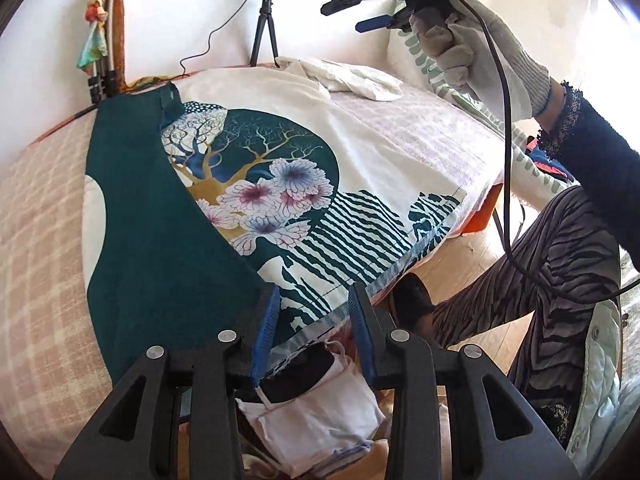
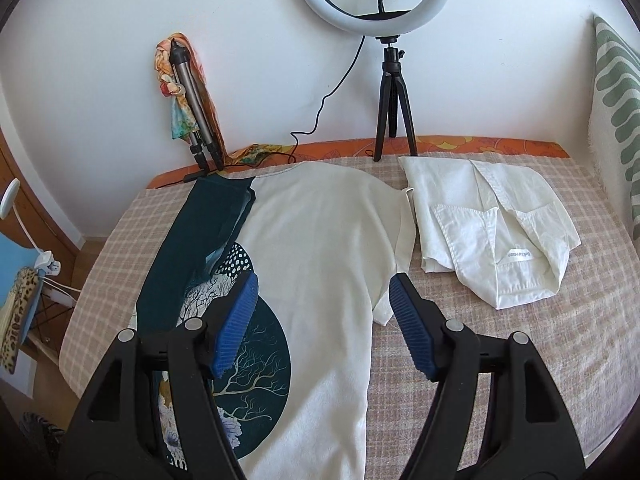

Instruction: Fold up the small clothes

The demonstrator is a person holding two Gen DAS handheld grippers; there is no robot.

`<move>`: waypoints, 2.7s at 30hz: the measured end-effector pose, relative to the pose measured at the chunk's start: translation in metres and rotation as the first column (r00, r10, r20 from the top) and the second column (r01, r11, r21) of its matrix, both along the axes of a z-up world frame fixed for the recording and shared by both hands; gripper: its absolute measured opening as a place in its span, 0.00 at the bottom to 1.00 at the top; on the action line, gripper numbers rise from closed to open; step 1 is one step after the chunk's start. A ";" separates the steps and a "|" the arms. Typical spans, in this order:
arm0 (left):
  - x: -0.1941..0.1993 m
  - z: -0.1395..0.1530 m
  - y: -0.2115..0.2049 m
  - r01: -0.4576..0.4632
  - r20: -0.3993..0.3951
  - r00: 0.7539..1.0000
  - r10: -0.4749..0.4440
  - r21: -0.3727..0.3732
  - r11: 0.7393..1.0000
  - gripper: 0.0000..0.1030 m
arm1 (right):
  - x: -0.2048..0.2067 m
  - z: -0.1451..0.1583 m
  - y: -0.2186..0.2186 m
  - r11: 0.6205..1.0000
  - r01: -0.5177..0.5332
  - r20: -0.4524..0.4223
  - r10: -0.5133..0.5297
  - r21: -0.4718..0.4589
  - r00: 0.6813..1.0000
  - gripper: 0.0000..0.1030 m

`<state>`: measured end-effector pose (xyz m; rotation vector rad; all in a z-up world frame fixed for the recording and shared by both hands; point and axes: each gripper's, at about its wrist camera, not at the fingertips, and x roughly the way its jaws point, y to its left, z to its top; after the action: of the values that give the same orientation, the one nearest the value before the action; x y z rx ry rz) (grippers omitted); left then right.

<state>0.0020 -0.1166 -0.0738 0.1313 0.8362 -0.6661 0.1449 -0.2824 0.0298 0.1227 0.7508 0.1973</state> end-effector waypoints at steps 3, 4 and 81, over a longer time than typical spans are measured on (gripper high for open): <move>0.003 0.005 -0.014 -0.002 0.032 0.999 0.002 -0.003 1.000 0.32 | -0.002 -0.001 -0.015 1.000 -0.010 -0.004 0.010 0.026 1.000 0.69; 0.004 0.006 -0.019 -0.004 0.041 0.999 0.005 -0.008 1.000 0.32 | -0.003 -0.001 -0.020 0.999 -0.015 -0.005 0.015 0.037 1.000 0.69; 0.028 0.007 -0.078 -0.145 -0.014 0.989 0.146 -0.229 0.962 0.03 | 0.117 -0.035 0.016 0.969 -0.031 -0.174 0.076 0.245 0.982 0.03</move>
<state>0.0299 -0.1949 -0.0665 -0.1376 0.7517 -0.6192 0.2623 -0.2666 -0.0053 0.3556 0.9120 0.3322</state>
